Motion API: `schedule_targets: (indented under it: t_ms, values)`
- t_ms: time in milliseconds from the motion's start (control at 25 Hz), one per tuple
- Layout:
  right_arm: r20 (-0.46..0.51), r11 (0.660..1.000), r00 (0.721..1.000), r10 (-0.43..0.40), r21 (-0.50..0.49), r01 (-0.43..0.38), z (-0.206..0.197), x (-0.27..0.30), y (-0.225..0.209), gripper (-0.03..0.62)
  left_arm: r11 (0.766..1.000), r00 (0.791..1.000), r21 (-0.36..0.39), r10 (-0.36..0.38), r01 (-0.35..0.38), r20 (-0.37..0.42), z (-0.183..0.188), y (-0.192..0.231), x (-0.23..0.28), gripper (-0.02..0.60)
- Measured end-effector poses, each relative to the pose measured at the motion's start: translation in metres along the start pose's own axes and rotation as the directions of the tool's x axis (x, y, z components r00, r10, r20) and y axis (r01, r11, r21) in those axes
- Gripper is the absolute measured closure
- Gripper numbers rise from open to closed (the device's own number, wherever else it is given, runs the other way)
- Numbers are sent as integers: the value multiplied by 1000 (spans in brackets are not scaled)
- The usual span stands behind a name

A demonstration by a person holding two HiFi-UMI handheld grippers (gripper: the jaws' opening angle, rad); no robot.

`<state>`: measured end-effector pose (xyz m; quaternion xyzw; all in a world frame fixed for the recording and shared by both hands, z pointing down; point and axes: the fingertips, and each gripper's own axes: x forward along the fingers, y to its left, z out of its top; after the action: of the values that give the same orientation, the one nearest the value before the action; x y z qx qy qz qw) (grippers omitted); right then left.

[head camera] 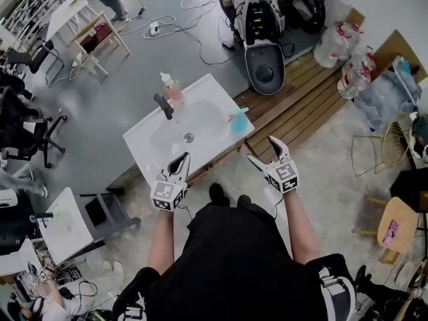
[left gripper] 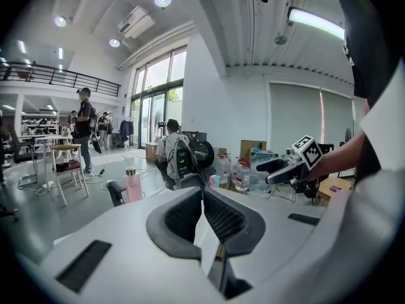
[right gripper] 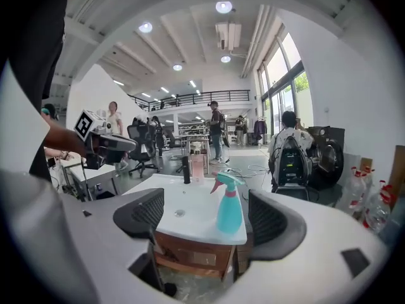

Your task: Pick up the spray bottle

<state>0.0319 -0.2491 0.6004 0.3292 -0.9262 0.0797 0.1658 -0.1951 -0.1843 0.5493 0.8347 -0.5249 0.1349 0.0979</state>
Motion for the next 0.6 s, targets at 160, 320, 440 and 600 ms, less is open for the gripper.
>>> schedule_targets:
  t_ms: [160, 320, 440, 600]
  values:
    - [24, 997, 997, -74, -5, 75, 17, 25, -3, 160, 998, 998, 38, -44, 43, 39, 14, 45, 15, 552]
    - [49, 992, 991, -124, 21, 123, 21, 49, 7, 160, 995, 995, 51, -89, 87, 34, 7, 70, 25, 552]
    - [53, 990, 989, -139, 30, 138, 27, 64, 7, 160, 991, 993, 52, -120, 120, 8, 2, 78, 31, 552]
    - [67, 986, 984, -162, 51, 159, 36, 79, 2, 160, 989, 990, 45, -139, 139, -10, -1, 91, 35, 552]
